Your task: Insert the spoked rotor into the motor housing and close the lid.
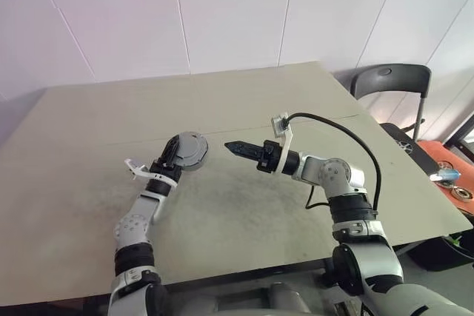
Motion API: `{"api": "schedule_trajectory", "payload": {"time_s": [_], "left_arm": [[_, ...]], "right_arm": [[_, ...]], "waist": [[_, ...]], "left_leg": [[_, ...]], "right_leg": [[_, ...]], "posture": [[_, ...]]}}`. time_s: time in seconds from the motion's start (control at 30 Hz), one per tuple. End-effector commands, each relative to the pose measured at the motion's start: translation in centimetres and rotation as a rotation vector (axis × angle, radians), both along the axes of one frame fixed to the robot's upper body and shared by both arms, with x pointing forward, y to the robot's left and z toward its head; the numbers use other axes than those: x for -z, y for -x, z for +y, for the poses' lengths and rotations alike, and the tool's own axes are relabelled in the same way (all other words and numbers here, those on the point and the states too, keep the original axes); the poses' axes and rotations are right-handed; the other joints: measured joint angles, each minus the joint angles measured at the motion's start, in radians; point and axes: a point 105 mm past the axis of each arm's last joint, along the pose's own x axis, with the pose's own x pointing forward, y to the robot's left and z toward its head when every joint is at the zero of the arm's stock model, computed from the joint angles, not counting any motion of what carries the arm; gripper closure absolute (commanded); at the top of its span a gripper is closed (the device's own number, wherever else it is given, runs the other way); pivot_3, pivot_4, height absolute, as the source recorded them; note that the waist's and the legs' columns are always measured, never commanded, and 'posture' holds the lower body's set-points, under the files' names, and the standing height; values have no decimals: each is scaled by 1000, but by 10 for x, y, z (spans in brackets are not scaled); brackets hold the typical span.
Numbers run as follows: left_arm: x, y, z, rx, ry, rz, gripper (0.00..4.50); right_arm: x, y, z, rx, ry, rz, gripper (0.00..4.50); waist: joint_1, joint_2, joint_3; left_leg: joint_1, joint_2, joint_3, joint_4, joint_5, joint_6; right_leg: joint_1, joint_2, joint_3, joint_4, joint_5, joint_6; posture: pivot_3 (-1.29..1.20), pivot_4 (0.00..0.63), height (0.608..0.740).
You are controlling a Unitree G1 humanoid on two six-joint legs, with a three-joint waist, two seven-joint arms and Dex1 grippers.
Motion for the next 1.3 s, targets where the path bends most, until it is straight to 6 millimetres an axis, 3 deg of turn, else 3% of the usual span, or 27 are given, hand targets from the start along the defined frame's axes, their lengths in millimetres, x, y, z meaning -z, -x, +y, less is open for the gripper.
{"api": "schedule_trajectory", "payload": {"time_s": [0.03,0.3,0.57,0.97,1.17,1.3], "left_arm": [[-18,0,-11,49,5,-83,1893],[-19,-2,2,-5,18,-81,1893],[-33,8,-24,138,26,-162,1893],[-33,11,-33,178,27,-168,1893],[-14,1,-25,110,-18,-79,1893],[-14,1,-26,124,-16,-87,1893]], "right_arm": [[-20,1,3,-18,-41,-68,1989],[-16,1,3,-20,-24,-66,1989],[23,-13,8,59,185,-15,1989],[14,-11,8,44,128,-12,1989],[0,-5,8,3,34,-20,1989],[0,-4,8,-5,38,-18,1989]], "waist": [[-1,0,0],[-5,0,0],[-5,0,0],[-5,0,0],[-5,0,0],[-6,0,0]], "left_leg": [[0,0,0,0,0,0],[1,1,0,0,0,0],[0,1,0,0,0,0],[0,1,0,0,0,0],[0,1,0,0,0,0],[1,1,0,0,0,0]], "right_leg": [[0,0,0,0,0,0],[0,1,0,1,0,0],[0,1,0,1,0,0],[-1,1,0,1,0,0],[-1,1,0,1,0,0],[-1,1,0,1,0,0]], "posture": [[0,0,740],[0,0,740],[0,0,740],[0,0,740],[0,0,740],[0,0,740]]}}
